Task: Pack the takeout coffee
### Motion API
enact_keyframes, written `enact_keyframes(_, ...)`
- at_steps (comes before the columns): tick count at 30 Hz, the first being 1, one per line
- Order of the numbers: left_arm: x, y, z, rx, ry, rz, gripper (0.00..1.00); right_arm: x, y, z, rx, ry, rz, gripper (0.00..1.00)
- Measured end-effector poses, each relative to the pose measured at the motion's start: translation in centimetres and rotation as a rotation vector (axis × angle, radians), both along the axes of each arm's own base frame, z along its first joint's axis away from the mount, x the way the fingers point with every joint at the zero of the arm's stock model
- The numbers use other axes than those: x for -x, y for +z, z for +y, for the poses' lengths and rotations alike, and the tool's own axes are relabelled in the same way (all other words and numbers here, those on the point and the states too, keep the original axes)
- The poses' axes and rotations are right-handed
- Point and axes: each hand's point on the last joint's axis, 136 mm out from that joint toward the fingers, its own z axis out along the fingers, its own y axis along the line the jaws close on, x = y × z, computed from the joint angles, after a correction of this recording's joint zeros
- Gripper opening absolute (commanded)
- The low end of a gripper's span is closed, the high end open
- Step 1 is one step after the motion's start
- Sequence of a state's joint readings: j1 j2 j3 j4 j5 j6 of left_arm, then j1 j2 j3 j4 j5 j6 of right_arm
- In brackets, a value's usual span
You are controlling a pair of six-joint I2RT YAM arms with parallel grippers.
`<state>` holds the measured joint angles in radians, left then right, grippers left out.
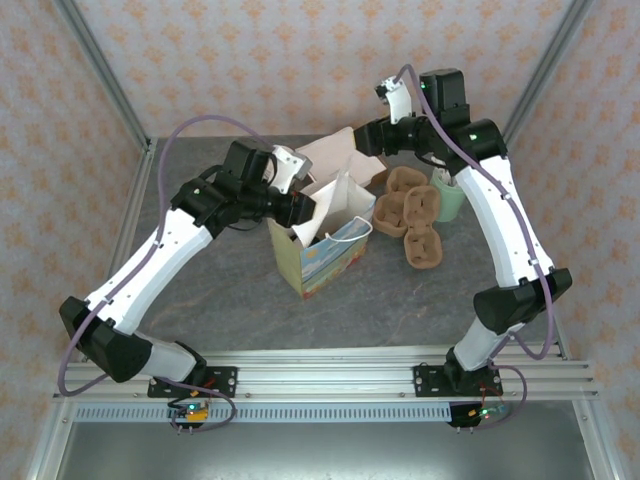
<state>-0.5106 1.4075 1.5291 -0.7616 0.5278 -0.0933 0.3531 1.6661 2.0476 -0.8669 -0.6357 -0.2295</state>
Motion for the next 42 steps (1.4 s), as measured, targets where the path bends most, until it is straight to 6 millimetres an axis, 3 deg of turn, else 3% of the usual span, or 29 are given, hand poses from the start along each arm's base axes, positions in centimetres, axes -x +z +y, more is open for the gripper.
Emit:
enact_keyframes(5,-0.8,1.0,0.9,-0.044,0.040,-0.058,0.51,0.4,-1.1,-0.9,0.000,-0.061,0.028,0.55)
enact_keyframes(14,-0.4,0.8,-0.6,-0.024,-0.038,-0.006,0.53,1.2,-0.7,-2.3,-0.029,-0.147,0.018,0.55)
enact_keyframes(18,-0.5,0.8,-0.2,-0.046,-0.016,-0.022,0.56,1.1,-2.6,-4.5,0.003,-0.287,0.055,0.59)
enact_keyframes(23,-0.4,3.1,4.1,-0.085,0.175,-0.204,0.75,3.8,-6.2,-10.1,0.093,-0.537,0.051,0.70)
enact_keyframes(26,0.1,4.8,9.1,-0.097,0.394,-0.361,0.87,5.9,-7.3,-14.8,0.140,-0.725,-0.005,0.85)
enact_keyframes(28,0.2,4.7,13.4,-0.113,0.583,-0.435,0.97,6.8,-8.6,-18.2,0.171,-0.868,-0.046,0.97)
enact_keyframes(31,0.1,2.3,19.7,-0.163,0.856,-0.466,1.00,7.6,-12.2,-21.6,0.231,-1.029,-0.046,1.00)
enact_keyframes(34,0.3,-1.9,24.8,-0.245,1.067,-0.445,1.00,7.9,-16.8,-23.3,0.300,-1.123,-0.014,0.99)
enact_keyframes(37,0.6,-6.4,27.3,-0.339,1.155,-0.401,1.00,8.2,-20.3,-24.4,0.346,-1.182,-0.017,0.99)
enact_keyframes(42,-0.5,-12.2,28.4,-0.418,1.151,-0.393,1.00,8.1,-24.1,-25.6,0.344,-1.235,-0.095,0.99)
